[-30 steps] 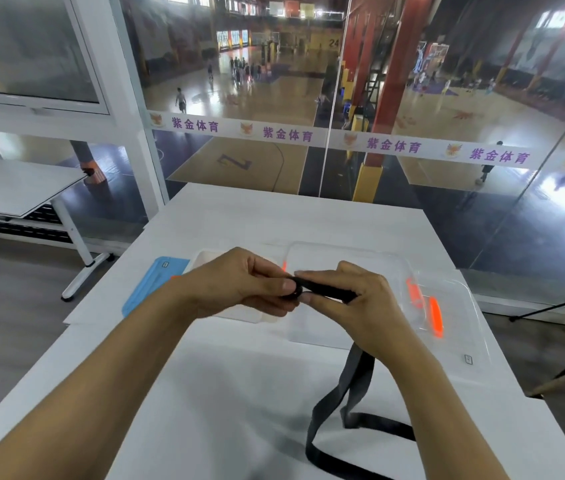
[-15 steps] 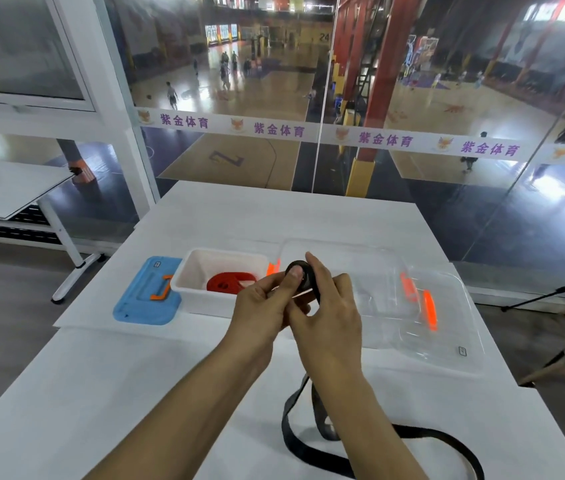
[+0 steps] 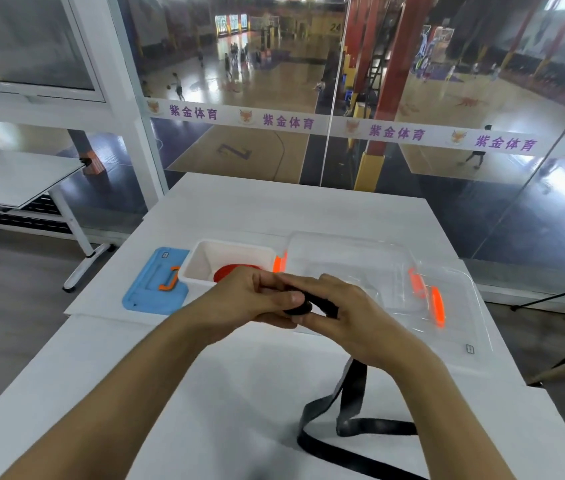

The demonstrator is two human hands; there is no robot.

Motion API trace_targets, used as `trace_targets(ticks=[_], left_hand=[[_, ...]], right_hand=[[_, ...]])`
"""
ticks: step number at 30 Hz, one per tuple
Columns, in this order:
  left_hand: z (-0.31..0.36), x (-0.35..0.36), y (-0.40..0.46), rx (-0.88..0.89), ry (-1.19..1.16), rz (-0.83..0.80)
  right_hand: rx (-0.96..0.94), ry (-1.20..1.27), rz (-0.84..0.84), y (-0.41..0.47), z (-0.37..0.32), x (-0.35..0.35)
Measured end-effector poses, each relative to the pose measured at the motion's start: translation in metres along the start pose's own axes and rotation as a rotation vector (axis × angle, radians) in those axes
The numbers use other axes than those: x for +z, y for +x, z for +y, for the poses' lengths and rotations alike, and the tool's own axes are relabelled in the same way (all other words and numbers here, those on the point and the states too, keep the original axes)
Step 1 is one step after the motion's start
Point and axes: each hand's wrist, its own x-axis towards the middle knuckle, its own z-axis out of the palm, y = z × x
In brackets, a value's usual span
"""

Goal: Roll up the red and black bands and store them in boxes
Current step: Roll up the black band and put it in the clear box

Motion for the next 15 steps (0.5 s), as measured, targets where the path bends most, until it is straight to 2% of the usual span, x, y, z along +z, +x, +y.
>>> trace_targets(ticks=[4,7,11,13,15], left_hand=[[-0.011,0.017,0.002,0.131,-0.131,0.144],[-0.017,0.034,0.007,0.166,-0.275,0.264],[-0.017,0.054,0.011,0.203,-0.445,0.354],[-0.018,0.06,0.011,0.206,-0.483,0.378],[-0.02,0.061,0.011,0.192,-0.474,0.381]], right_hand=[[-0.006,-0.011,0.213,0.0,0.005,0.009],[0.094,-0.081,0.413,-0.002,0.002,0.024],[0.175,-0.037,0.704,0.0,-0.009,0.05],[0.182,-0.079,0.757,0.003,-0.009,0.058],[0.171,-0.076,0.725,0.003,-0.005,0.06]])
